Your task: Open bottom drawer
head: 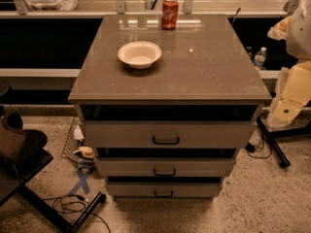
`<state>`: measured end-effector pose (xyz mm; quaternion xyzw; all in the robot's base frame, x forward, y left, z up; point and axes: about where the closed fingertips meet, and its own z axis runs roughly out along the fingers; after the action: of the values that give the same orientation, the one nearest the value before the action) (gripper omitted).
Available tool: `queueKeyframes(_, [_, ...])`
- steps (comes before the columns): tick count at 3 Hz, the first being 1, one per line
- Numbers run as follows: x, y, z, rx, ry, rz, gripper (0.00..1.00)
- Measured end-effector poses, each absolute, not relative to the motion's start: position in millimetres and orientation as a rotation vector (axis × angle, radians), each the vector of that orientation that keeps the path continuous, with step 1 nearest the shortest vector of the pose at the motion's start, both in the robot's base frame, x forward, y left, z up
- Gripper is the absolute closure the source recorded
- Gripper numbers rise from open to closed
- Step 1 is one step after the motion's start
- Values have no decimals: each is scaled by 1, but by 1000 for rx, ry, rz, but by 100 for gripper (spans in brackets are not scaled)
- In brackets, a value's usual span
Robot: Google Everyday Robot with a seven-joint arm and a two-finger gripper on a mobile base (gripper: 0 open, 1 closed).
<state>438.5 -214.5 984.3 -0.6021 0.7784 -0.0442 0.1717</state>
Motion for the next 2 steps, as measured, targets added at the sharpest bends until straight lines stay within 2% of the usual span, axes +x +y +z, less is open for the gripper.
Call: queueKeyframes(2, [442,-213,970,-1673,2185,-130,0])
